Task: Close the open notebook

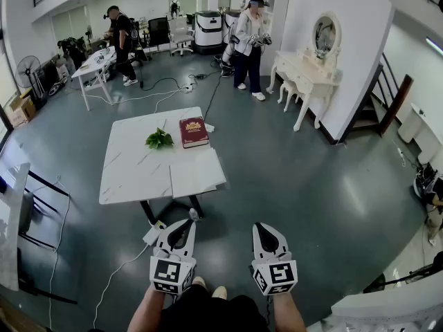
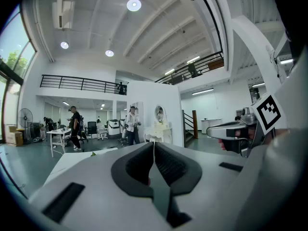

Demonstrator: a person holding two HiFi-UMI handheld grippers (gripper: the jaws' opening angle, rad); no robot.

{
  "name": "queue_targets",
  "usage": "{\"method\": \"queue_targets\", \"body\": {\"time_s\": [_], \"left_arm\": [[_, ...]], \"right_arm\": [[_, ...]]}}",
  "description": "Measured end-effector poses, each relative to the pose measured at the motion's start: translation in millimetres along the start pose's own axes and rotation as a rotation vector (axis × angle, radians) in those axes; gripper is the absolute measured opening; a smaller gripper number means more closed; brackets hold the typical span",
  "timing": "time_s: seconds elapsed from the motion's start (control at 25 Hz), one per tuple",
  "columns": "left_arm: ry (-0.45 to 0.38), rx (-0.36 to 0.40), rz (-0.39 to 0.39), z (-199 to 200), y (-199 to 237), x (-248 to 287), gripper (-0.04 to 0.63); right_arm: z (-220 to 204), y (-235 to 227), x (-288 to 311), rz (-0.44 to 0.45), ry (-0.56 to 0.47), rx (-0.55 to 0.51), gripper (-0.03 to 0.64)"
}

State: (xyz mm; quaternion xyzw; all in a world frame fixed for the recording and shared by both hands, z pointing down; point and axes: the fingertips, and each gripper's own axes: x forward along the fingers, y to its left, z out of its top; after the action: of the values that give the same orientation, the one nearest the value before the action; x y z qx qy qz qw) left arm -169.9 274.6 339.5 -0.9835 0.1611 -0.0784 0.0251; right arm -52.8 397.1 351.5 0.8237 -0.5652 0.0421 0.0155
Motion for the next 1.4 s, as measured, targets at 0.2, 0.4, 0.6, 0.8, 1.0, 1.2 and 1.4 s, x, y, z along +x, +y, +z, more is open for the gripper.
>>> {"method": "queue_targets", "body": {"time_s": [0.2, 0.4, 0.6, 0.8, 1.0, 1.2, 1.4], "left_arm": [[0.000, 0.002, 0.008, -4.1, 4.4, -1.6, 0.029], [0.002, -0.005, 0.006, -4.1, 5.7, 8.2, 0.029], [0.003, -0.008, 0.002, -6.2, 16.4, 30.7, 0.029], [0.004, -0.011, -0.003, -7.6, 40.3, 71.5, 0.029], [0.009, -0.024, -0.008, -5.8, 74.7, 123.2, 0.029], [0.013, -0.036, -0.021, 2.2, 105.8, 174.3, 0.029], [0.034, -0.052, -0.024, -2.7, 139.1, 216.5, 0.029]], "right_arm": [[-2.3, 4.1, 2.3, 0.001, -0.003, 0.010, 0.017], [-5.3, -2.1, 11.4, 0.001, 0.008, 0.000, 0.017], [-10.0, -11.3, 35.8, 0.001, 0.018, 0.009, 0.017], [-10.5, -28.1, 79.5, -0.006, 0.019, 0.018, 0.017], [-5.9, -43.3, 139.2, -0.006, 0.026, 0.024, 0.017], [1.1, -58.9, 197.4, -0.006, 0.042, 0.028, 0.017], [-1.0, -69.8, 250.0, -0.007, 0.065, 0.034, 0.017]]}}
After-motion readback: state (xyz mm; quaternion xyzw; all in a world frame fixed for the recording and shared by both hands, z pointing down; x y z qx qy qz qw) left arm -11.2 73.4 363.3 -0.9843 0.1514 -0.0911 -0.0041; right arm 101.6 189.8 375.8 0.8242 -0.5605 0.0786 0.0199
